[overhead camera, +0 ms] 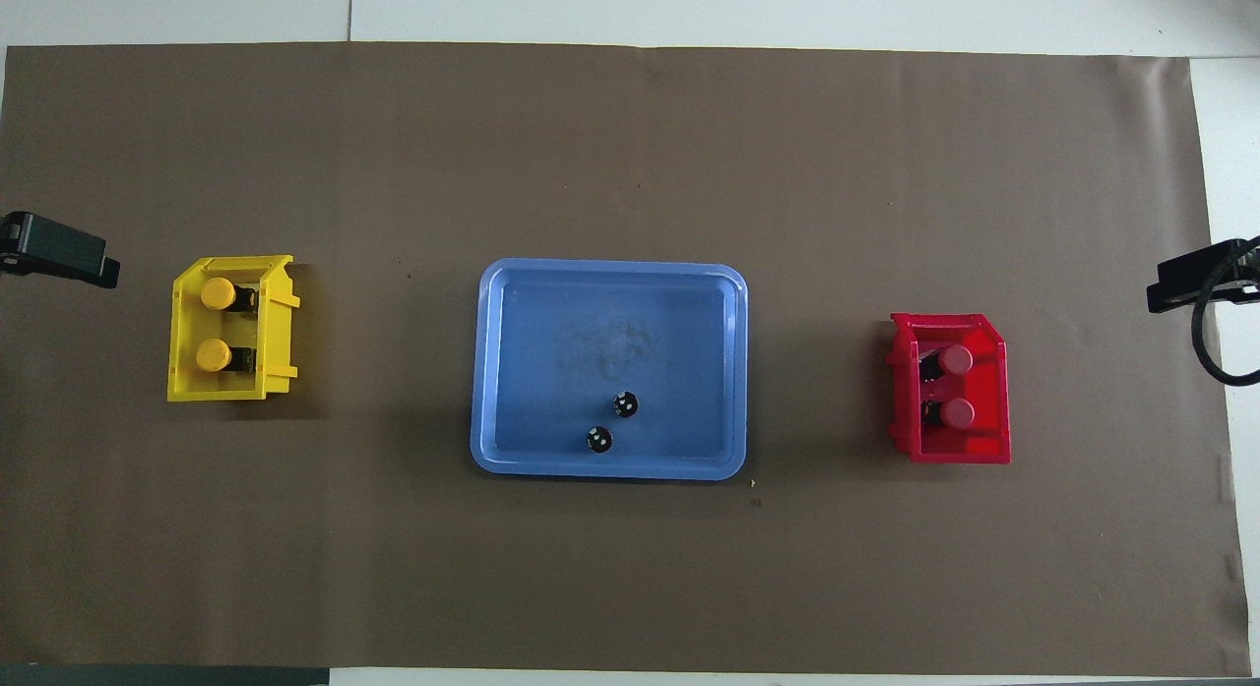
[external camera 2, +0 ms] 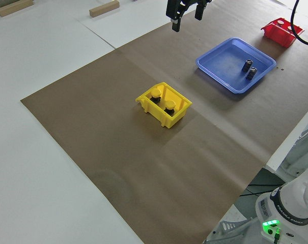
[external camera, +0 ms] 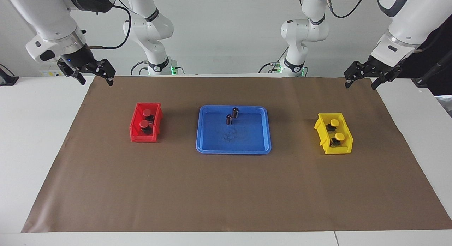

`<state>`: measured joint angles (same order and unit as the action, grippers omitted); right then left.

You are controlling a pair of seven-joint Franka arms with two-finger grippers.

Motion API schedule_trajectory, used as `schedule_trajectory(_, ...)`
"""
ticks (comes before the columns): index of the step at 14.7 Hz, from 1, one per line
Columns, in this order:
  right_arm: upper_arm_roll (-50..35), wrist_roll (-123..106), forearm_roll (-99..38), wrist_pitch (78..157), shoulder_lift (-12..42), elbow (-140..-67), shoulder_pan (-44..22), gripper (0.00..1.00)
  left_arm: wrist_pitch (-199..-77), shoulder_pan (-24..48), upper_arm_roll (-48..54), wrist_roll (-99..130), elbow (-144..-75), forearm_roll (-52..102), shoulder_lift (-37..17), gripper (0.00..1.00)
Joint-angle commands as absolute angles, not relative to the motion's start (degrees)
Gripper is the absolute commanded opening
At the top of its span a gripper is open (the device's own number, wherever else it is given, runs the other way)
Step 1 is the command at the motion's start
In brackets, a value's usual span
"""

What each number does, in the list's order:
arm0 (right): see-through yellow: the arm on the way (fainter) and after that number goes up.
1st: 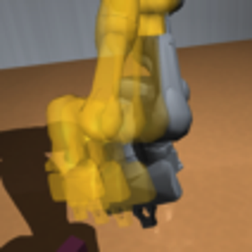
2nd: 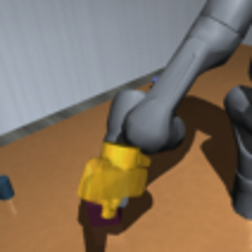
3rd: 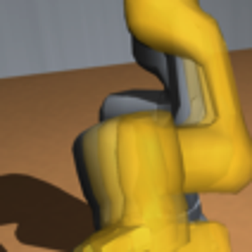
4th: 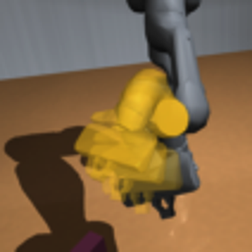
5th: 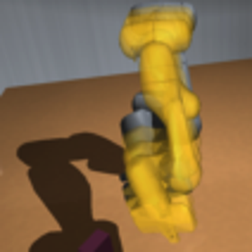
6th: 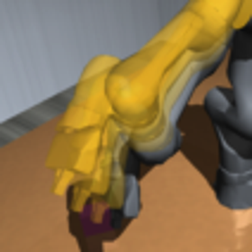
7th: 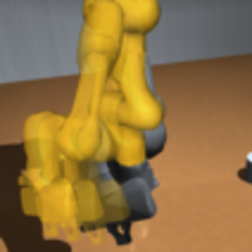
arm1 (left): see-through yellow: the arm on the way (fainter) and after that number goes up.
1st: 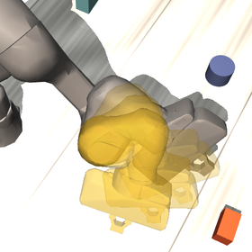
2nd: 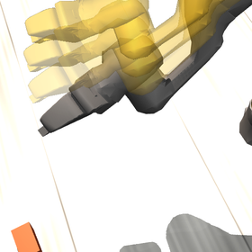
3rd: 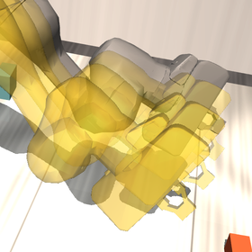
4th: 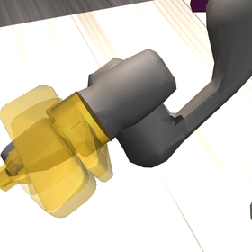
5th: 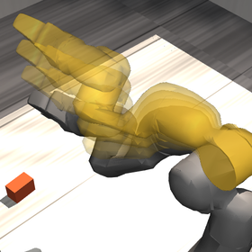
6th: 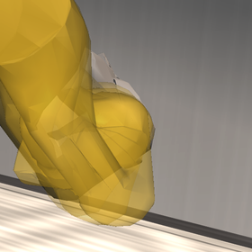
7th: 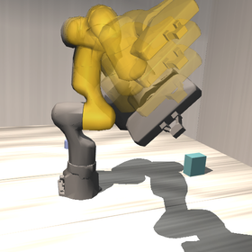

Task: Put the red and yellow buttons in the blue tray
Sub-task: 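Move the right gripper down to the red bin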

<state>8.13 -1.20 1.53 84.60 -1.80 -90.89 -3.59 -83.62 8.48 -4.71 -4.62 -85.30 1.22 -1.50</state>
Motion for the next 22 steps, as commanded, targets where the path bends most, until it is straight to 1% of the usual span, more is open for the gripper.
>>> schedule_trajectory(1, 8.0, 0.09, 2.2, 85.69, -2.99, -92.46, -3.6, 1.0, -83.32, 8.26, -4.75, -5.19, -86.92, 1.67, 0.09, 1.0)
schedule_trajectory(15, 8.0, -0.44, 1.32, 84.99, -3.08, -92.46, -3.25, 1.0, -83.41, 8.26, -4.75, -5.19, -86.92, 1.67, 0.09, 1.0)
schedule_trajectory(17, 8.0, -1.14, 0.62, 85.95, -3.16, -92.72, -3.69, 1.0, -83.41, 8.26, -4.83, -5.19, -86.92, 1.67, 0.09, 1.0)
schedule_trajectory(19, 7.91, -1.23, 0.35, 88.06, -4.04, -95.78, -4.04, 1.0, -83.32, 8.26, -4.75, -5.19, -86.92, 1.67, 0.09, 1.0)
schedule_trajectory(22, 7.91, -0.97, 0.26, 94.02, -5.62, -103.16, -5.0, 0.88, -83.49, 8.26, -4.75, -5.19, -86.92, 1.67, 0.09, 1.0)
